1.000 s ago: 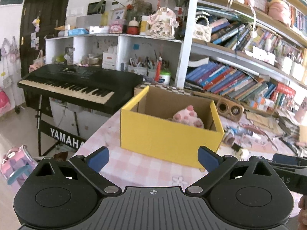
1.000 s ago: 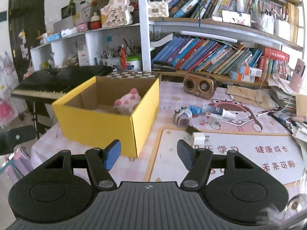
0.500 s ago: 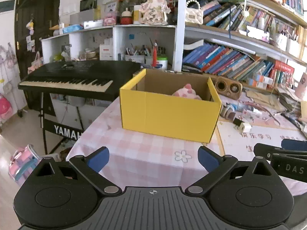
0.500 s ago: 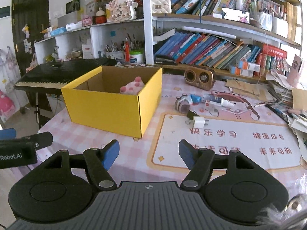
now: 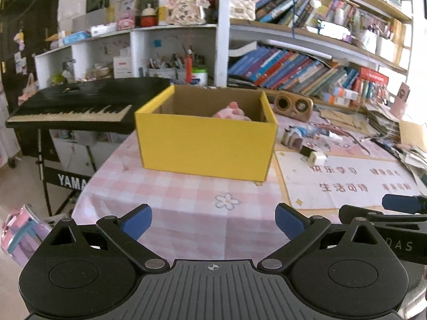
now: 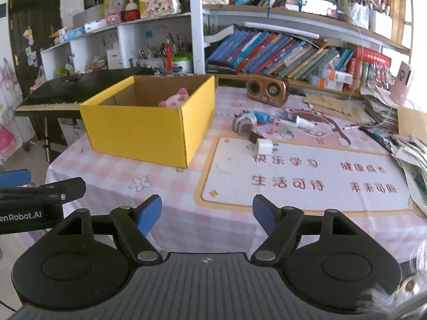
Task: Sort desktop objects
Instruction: 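Withdraw both open tools up and away from the yellow box, then lower the left tool onto the white plug and close on it, then lift the plug with the left tool toward the box while the right tool grasps the white staple box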
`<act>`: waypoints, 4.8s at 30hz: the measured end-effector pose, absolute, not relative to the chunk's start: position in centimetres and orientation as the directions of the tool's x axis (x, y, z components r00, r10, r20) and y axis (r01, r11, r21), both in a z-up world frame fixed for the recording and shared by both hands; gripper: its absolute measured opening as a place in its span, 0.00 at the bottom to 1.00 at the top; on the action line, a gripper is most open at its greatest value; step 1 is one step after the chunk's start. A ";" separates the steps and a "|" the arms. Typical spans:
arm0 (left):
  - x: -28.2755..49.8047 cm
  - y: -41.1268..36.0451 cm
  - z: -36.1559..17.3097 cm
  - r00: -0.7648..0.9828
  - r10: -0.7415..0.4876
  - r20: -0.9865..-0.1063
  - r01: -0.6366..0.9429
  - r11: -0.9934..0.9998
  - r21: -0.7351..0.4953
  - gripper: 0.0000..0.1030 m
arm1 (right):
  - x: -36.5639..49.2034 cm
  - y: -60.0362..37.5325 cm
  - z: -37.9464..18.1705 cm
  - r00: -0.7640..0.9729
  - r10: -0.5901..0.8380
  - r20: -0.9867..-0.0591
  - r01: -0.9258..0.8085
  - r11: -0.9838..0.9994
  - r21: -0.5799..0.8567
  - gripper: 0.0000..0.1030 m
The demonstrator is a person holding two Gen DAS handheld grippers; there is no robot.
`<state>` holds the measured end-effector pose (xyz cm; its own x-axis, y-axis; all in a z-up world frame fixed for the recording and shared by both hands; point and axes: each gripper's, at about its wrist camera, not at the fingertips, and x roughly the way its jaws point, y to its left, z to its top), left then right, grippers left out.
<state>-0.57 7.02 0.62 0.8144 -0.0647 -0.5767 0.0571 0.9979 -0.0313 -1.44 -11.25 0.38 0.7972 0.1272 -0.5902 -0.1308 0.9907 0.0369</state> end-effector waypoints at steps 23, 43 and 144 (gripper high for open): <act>1.6 1.6 0.0 0.767 -0.198 -0.610 0.222 0.974 -0.038 0.97 | -1.8 -16.4 -0.8 0.761 0.007 -0.648 0.038 0.998 0.055 0.73; 5.1 -4.1 -0.4 0.729 -0.277 -0.626 0.342 0.940 -0.017 0.97 | 0.9 -21.1 -0.6 0.761 -0.044 -0.647 0.104 0.993 0.055 0.74; 15.6 -12.1 -2.6 0.736 0.061 -0.674 -0.091 0.996 -0.009 0.41 | 30.5 -30.0 -7.1 0.646 0.259 -0.719 -0.143 0.965 0.219 0.64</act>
